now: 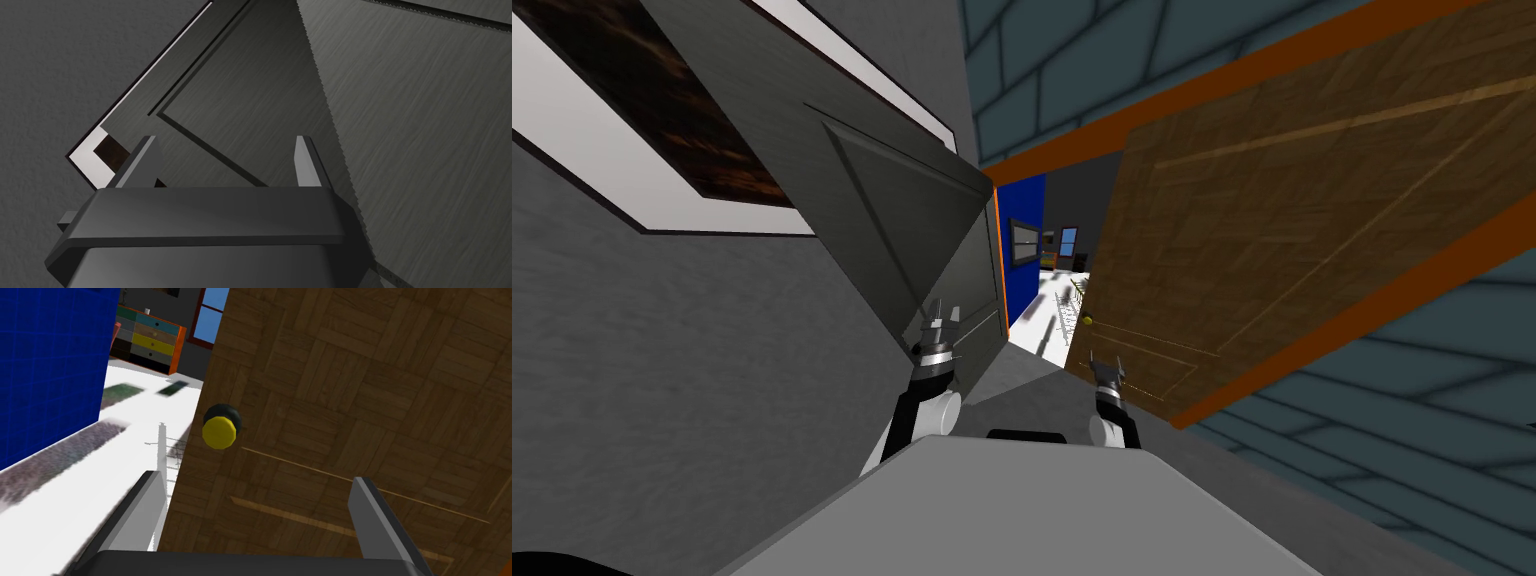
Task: Pull the door open
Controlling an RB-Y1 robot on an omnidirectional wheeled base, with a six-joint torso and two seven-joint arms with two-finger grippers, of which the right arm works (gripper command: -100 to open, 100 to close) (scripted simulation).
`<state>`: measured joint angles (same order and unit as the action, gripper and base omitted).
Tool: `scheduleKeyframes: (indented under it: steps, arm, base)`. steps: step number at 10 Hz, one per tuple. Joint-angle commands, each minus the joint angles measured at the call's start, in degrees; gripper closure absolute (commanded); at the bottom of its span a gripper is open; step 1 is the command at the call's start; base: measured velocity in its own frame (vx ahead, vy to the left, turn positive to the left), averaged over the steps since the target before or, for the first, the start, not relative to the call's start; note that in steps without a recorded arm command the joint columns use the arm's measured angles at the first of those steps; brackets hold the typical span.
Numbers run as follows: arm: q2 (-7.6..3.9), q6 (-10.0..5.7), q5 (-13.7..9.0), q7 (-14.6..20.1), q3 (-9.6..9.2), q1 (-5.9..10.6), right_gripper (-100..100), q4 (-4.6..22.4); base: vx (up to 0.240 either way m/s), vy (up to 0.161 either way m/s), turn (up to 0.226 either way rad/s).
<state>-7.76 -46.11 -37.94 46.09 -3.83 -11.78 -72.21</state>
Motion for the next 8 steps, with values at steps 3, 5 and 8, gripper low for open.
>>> scheduleKeyframes:
  steps: [3,5,8]
  arm:
    - [-0.28,-0.55,-2.64,3.63,0.03,1.28,-100,3.96]
    - [-0.45,-1.02,-3.98,5.58,0.01,2.11,-100,6.38]
    - [-0.67,-1.68,-5.82,8.26,-0.01,3.24,-100,9.72]
  base:
    - [0.093,-0.038,0.085]
    - [0.093,-0.046,0.086]
    - [0.084,-0.043,0.078]
